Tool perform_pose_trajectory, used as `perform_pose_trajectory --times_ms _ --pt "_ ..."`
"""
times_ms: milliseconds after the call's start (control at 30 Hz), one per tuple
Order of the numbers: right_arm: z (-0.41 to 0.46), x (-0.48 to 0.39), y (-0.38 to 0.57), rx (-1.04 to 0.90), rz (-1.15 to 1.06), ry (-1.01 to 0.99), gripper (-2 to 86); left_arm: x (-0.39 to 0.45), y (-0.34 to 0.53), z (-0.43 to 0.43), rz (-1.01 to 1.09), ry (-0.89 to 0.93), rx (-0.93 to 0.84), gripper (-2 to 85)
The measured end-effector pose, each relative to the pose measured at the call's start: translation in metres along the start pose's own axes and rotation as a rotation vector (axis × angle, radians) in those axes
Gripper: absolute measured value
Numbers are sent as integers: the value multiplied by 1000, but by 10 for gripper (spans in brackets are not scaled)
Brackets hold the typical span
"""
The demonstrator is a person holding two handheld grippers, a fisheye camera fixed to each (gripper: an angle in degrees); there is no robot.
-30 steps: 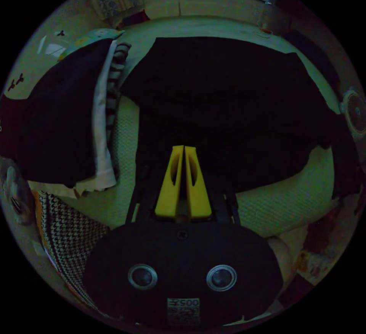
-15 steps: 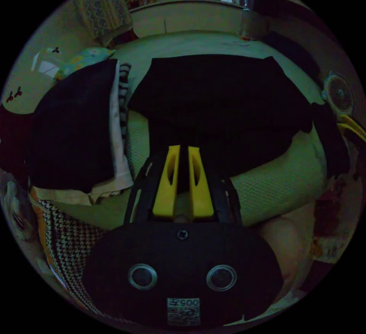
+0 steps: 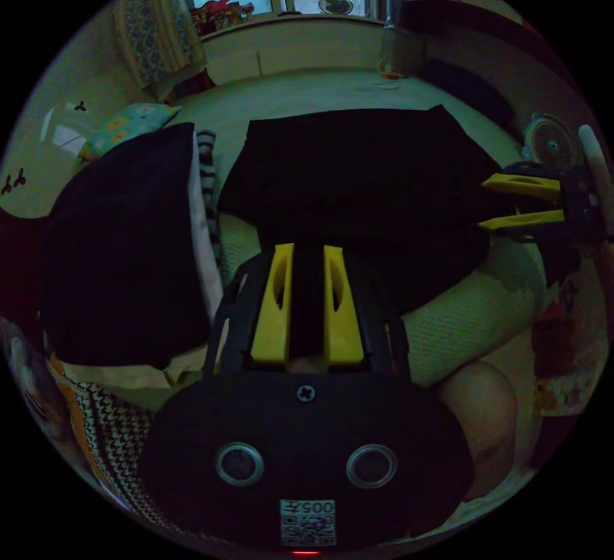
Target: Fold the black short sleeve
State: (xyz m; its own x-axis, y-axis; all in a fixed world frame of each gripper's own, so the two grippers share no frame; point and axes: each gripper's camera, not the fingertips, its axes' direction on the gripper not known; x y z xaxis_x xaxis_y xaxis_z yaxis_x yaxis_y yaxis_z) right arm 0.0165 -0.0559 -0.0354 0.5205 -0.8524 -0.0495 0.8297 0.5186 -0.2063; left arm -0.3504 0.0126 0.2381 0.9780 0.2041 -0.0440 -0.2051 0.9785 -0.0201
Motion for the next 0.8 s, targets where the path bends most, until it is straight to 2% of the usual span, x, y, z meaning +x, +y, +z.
perform_pose_trajectory --times_ms 400,600,800 --pt "-5 -25 -67 25 24 19 52 19 -23 -7 36 31 5 92" --pt "-16 -14 -90 48 108 -6 -1 22 -40 -12 24 62 -1 92" --pt "-29 7 -105 71 170 -40 -9 29 -57 -21 51 44 14 95"
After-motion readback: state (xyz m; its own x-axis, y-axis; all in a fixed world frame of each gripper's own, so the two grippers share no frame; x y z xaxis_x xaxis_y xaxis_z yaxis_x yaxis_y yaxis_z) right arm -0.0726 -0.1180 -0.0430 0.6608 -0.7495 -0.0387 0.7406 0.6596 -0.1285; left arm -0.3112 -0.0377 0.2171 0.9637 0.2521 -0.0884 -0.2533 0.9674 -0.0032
